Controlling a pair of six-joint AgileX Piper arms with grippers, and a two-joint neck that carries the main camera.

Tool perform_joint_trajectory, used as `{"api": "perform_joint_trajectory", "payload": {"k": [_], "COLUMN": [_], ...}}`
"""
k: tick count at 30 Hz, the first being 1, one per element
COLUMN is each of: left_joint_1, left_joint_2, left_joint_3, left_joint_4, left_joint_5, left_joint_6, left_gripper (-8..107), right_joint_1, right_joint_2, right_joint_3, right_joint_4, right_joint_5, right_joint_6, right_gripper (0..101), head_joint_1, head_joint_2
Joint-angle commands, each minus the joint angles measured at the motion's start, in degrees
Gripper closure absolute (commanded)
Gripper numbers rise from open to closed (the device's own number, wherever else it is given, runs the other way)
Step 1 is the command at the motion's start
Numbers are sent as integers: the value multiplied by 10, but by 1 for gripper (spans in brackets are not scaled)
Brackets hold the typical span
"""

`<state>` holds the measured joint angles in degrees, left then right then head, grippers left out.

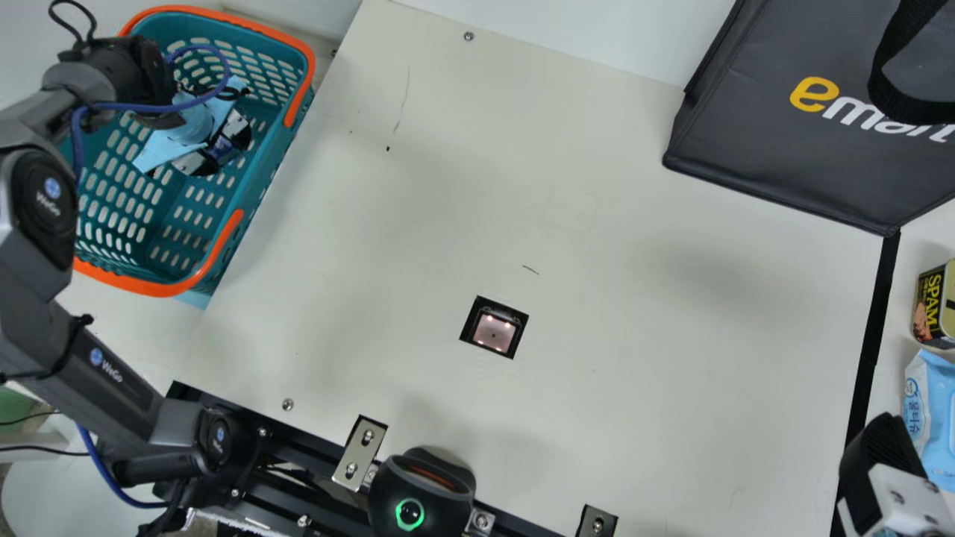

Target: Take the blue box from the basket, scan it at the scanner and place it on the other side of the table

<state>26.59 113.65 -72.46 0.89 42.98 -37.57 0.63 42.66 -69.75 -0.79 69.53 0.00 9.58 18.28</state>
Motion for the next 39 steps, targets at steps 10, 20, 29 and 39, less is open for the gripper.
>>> {"api": "perform_joint_trajectory", "payload": {"k": [10,20,29,39], "left_joint_1": [6,-14,-81,-203], "left_joint_2": [-111,-189,-243,-295], "left_joint_3": [-2,-30,-45,-32], "left_joint_4": [-9,-30,-42,-37], "left_joint_5": [45,108,157,193], "left_joint_6": [24,56,66,43], "left_gripper": [107,107,107,107], "right_joint_1": [0,0,0,0], "right_joint_2": [0,0,0,0], "right_joint_3": [0,0,0,0], "right_joint_4": [0,0,0,0], "right_joint_5": [0,0,0,0], "right_joint_6": [0,0,0,0], "right_gripper": [6,6,6,6], "head_joint_1": [-17,-17,-17,-17], "head_joint_2": [1,1,1,1]}}
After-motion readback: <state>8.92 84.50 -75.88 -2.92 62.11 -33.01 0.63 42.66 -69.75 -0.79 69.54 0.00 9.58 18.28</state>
